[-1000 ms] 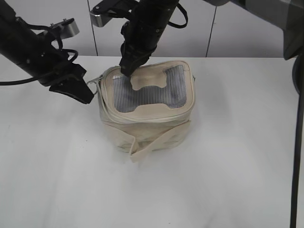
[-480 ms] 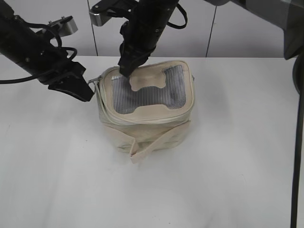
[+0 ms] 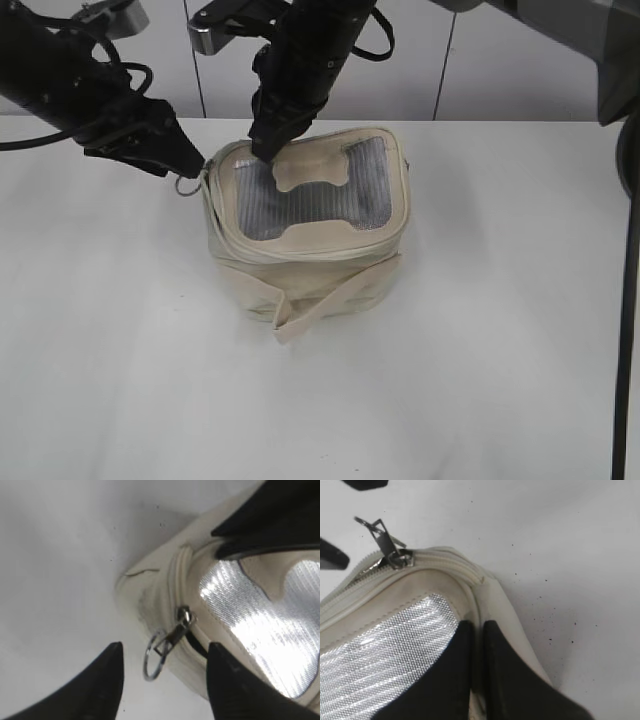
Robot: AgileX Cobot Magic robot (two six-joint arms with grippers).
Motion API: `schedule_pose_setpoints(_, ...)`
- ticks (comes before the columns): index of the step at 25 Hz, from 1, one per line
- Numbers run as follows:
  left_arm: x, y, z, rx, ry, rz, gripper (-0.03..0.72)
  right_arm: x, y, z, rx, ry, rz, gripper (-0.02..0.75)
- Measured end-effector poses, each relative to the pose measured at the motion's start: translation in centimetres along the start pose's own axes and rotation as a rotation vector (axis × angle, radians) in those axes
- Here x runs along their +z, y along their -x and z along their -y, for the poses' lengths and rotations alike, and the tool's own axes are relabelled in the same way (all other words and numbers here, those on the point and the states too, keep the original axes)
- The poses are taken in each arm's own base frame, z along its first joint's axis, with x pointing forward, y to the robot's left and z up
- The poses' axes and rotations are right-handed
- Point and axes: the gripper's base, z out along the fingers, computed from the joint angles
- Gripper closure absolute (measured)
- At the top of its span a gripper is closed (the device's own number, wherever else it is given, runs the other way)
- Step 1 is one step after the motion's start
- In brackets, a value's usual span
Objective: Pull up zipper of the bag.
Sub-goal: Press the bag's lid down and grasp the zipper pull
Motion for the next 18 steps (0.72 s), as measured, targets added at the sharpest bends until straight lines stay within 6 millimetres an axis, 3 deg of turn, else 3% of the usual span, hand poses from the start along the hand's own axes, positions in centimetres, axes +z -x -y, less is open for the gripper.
schedule_pose_setpoints(18, 0.9, -0.5, -0.9, 0.071, 0.037, -0.082, 0.276, 0.0, 0.0, 0.0, 0.000, 0.000, 0.000, 0.698)
